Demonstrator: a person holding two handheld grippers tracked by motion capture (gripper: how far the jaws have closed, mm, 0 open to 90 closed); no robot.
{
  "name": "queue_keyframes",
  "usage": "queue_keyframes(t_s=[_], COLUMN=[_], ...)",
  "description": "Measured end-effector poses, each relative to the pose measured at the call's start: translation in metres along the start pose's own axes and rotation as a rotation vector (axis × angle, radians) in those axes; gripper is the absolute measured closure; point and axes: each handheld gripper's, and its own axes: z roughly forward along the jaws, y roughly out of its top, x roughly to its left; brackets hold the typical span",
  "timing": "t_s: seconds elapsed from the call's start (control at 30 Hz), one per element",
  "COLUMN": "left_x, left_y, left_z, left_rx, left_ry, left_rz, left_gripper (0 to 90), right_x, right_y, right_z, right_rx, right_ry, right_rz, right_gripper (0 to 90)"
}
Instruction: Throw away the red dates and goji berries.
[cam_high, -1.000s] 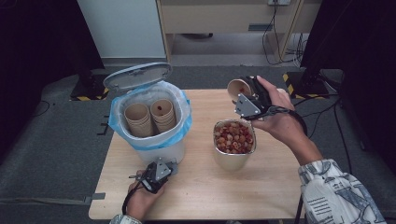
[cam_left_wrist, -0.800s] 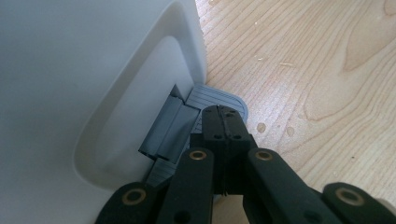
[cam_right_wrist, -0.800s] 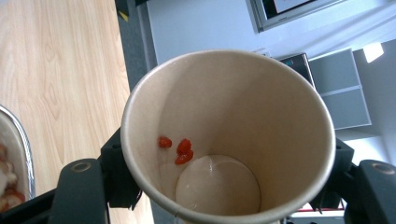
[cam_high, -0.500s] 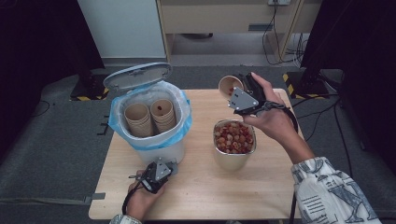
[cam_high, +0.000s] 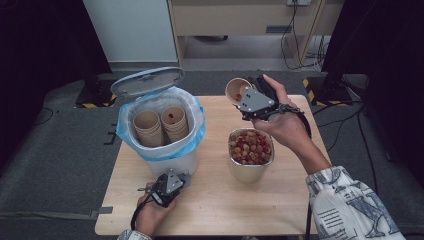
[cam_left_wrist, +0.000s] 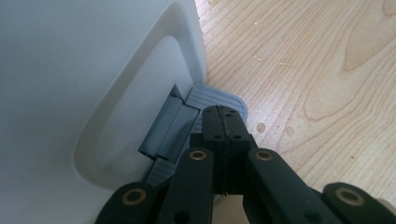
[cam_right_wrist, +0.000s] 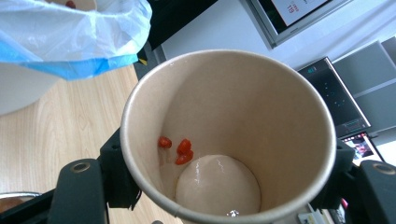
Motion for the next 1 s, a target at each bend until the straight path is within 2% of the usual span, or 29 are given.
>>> queue_keyframes(t_s=[0.17, 0.33, 0.37, 0.53, 0.87, 1.0], left_x=[0.000, 0.000, 0.000, 0.000, 0.000, 0.000], left_y=[0.000, 0.000, 0.000, 0.000, 0.000, 0.000], left_z=[0.000, 0.000, 0.000, 0.000, 0.000, 0.000], left_rx=[0.000, 0.000, -0.001, 0.000, -0.002, -0.004], left_ry=[0.000, -0.001, -0.001, -0.002, -0.003, -0.004], left_rz=[0.000, 0.000, -0.001, -0.001, -0.003, -0.005], left_gripper=[89.8, 89.9, 89.8, 89.8, 89.8, 89.8], right_x=[-0.002, -0.005, -0.006, -0.008, -0.012, -0.012], right_y=[0.002, 0.004, 0.005, 0.007, 0.015, 0.018], right_z=[0.000, 0.000, 0.001, 0.001, 0.004, 0.006], right_rx=[-0.008, -0.024, -0.032, -0.052, -0.122, -0.132], right_ry=[0.008, 0.023, 0.029, 0.044, 0.097, 0.117], right_rz=[0.026, 0.074, 0.102, 0.150, 0.300, 0.331], right_gripper=[28.5, 28.5, 28.5, 28.5, 28.5, 28.4])
